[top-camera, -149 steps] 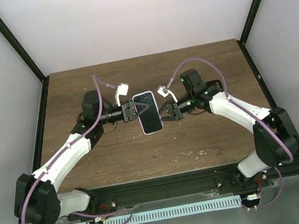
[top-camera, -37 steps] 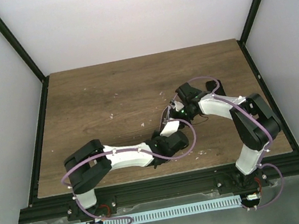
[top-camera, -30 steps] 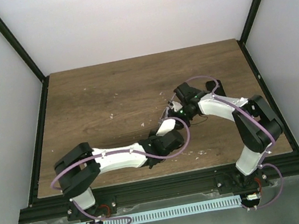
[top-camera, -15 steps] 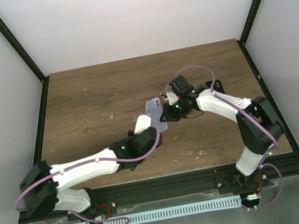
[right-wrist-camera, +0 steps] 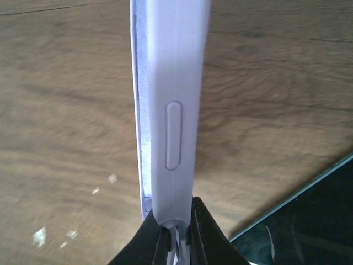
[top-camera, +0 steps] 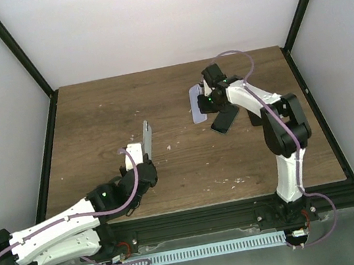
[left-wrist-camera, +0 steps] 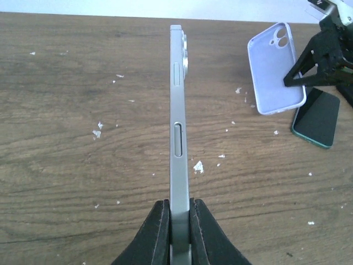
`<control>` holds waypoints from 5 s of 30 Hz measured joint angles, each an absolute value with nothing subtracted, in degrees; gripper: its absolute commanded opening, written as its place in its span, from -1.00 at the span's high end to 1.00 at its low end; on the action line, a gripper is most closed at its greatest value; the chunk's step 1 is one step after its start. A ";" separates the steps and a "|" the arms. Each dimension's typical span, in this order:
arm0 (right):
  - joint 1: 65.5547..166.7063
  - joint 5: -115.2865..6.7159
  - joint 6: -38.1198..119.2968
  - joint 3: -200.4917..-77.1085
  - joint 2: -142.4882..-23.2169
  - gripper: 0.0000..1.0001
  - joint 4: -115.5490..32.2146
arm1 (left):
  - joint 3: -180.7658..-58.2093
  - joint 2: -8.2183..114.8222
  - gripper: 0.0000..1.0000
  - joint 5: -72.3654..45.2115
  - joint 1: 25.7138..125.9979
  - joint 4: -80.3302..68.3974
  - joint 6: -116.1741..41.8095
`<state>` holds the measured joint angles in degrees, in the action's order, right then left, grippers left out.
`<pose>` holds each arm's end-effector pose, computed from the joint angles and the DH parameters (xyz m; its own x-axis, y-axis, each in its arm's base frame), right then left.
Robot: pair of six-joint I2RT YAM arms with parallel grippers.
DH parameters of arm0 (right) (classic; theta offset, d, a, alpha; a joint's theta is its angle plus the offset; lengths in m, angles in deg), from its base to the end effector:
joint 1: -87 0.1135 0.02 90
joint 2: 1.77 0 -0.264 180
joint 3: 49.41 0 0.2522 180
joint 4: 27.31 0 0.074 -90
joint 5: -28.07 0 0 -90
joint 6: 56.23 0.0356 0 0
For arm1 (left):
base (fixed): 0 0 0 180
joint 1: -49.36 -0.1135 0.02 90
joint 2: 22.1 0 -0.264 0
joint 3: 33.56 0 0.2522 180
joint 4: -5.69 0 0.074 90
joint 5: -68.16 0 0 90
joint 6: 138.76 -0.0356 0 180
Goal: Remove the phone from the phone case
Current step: Remove the phone case from the phone, then move the phone to the center of the board, then place the phone case at the center of the board, then adjust the phone case at the center of the board, then place the phone at the center of the board.
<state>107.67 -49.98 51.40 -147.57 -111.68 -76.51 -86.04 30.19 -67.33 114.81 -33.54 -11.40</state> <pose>0.3807 0.1515 0.2152 -0.9126 -0.0276 -0.4079 -0.1710 0.9320 0.3196 0.1010 -0.1601 0.2609 -0.4553 -0.0271 -0.8899 0.1651 0.9796 -0.1143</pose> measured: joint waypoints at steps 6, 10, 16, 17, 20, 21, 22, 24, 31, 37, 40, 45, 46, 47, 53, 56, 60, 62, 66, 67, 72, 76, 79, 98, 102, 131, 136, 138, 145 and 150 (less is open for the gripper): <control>104.89 -54.11 53.50 -151.02 -117.89 0.99 -79.55 | -84.35 29.49 1.00 -65.93 114.81 -34.40 -11.05; 103.65 -54.37 54.40 -148.92 -117.14 0.99 -78.87 | -84.01 29.47 1.00 -65.13 114.81 -34.37 -11.00; 99.45 -54.37 54.31 -140.11 -110.72 0.99 -76.60 | -83.96 29.47 1.00 -64.84 114.81 -34.27 -11.59; 98.16 -54.83 53.94 -138.95 -109.45 0.99 -77.06 | -83.96 29.47 1.00 -64.84 114.81 -34.18 -11.73; 95.47 -55.86 52.34 -137.29 -107.61 0.99 -78.13 | -83.87 29.55 1.00 -64.84 114.81 -33.52 -12.14; 94.80 -56.15 51.64 -136.86 -107.11 0.99 -78.33 | -83.74 29.60 1.00 -64.84 114.81 -33.22 -12.34; 94.23 -56.25 50.86 -136.40 -106.63 0.99 -78.35 | -83.50 29.66 1.00 -64.82 114.81 -32.82 -12.47; 93.64 -56.47 49.00 -135.44 -105.38 0.99 -78.24 | -82.93 29.77 1.00 -64.73 114.81 -32.34 -12.75; 93.37 -48.95 38.42 -134.58 -100.79 0.99 -78.41 | -82.32 30.25 1.00 -64.21 114.81 -31.51 -13.58; 93.62 -34.38 32.65 -137.49 -101.45 0.99 -79.66 | -82.32 30.14 1.00 -64.23 114.81 -31.40 -14.30; 93.57 -29.98 31.60 -138.15 -103.83 0.99 -79.97 | -82.32 29.99 1.00 -64.23 114.81 -31.45 -14.46; 93.55 -26.16 29.59 -138.17 -109.78 0.99 -82.04 | -82.32 29.95 1.00 -64.16 114.81 -31.45 -15.00; 93.48 -26.00 29.26 -138.17 -110.85 0.99 -82.46 | -82.32 30.04 1.00 -64.10 114.81 -31.42 -15.33; 93.35 -25.94 29.00 -138.15 -111.74 0.99 -82.79 | -82.34 30.21 1.00 -64.03 114.79 -31.42 -15.68; 91.67 -25.59 28.60 -136.88 -112.93 0.99 -82.35 | -82.48 33.36 1.00 -63.53 114.79 -31.34 -17.95; 90.93 -25.06 28.65 -135.55 -112.49 0.99 -81.28 | -82.89 35.41 1.00 -63.36 114.79 -31.27 -19.20; 90.31 -24.67 28.52 -134.47 -112.05 0.94 -80.51 | -84.01 38.25 1.00 -62.90 114.79 -30.75 -20.77; 89.88 -24.58 28.32 -134.34 -112.05 0.74 -80.47 | -84.75 39.74 1.00 -62.68 114.68 -30.31 -21.60; 88.41 -25.22 26.92 -134.76 -112.07 0.42 -81.39 | -86.65 43.06 1.00 -61.76 114.13 -29.04 -23.62; 87.67 -25.55 26.20 -135.61 -112.12 0.13 -82.50 | -87.20 43.98 1.00 -61.54 113.89 -28.65 -24.14; 82.51 -24.28 22.53 -141.45 -112.03 -0.23 -85.17 | -91.61 50.69 1.00 -60.47 112.21 -26.83 -27.72; 80.33 -20.76 18.79 -141.16 -109.34 -0.24 -86.41 | -96.00 57.07 1.00 -59.97 110.96 -25.72 -31.03; 79.89 -18.22 17.39 -135.87 -103.29 -0.20 -84.97 | -99.87 62.43 1.00 -59.73 110.33 -25.72 -33.36; 80.96 -32.78 14.09 -121.16 -98.06 0.82 -70.11 | -123.35 88.63 1.00 -65.74 107.62 -28.17 -42.65; 82.77 -33.83 14.14 -121.16 -101.08 0.84 -68.40 | -123.35 88.74 1.00 -66.83 107.53 -29.22 -42.85; 69.59 -6.07 19.05 -119.11 -84.62 0.47 -70.79 | -139.06 105.55 0.90 -76.58 110.65 -34.44 -48.64; 69.75 -2.95 20.34 -116.27 -84.51 0.41 -70.76 | -141.45 107.67 0.65 -78.04 111.99 -36.74 -48.27; 69.75 -2.31 20.76 -116.22 -84.49 0.38 -70.46 | -141.80 108.20 0.55 -77.52 112.03 -37.28 -47.70; 69.75 -1.46 21.41 -116.22 -84.51 0.26 -69.98 | -143.65 110.32 0.10 -74.50 111.97 -39.97 -44.69; 69.75 -1.48 21.44 -116.22 -84.51 0.20 -69.85 | -144.37 110.34 -0.28 -71.70 111.70 -41.30 -42.92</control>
